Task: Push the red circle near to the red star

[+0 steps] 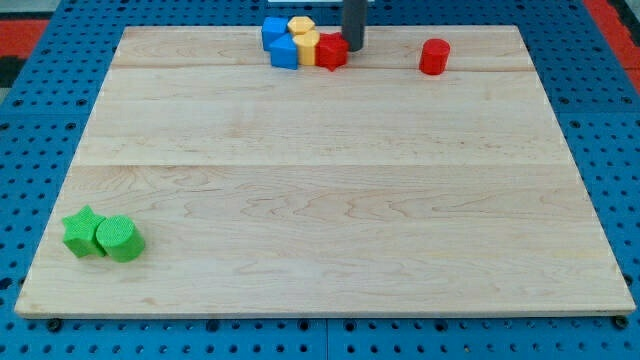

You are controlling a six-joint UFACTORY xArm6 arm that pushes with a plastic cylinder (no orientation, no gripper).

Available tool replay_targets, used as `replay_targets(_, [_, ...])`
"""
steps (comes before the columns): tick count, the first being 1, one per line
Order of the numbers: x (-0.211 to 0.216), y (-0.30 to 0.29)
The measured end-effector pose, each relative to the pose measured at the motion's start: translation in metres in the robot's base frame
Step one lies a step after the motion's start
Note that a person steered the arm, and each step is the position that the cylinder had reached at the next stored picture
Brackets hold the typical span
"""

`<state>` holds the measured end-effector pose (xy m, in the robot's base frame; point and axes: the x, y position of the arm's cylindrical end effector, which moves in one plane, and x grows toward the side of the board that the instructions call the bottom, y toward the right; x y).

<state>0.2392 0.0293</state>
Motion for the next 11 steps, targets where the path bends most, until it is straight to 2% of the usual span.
replay_targets(1, [-0.004, 0.032])
replay_targets(2, [0.061, 0.023])
replay_targets(3, [0.138, -0.017])
replay_targets(5, [0.084, 0.054])
replay_targets(6, [0.081, 0.068])
replay_targets(7, [0.06, 0.161])
replay_targets(8, [0.023, 0.182])
replay_targets(9, [0.018, 0.098])
replay_targets(10, [0.018, 0.055])
replay_targets(11, [0.018, 0.054])
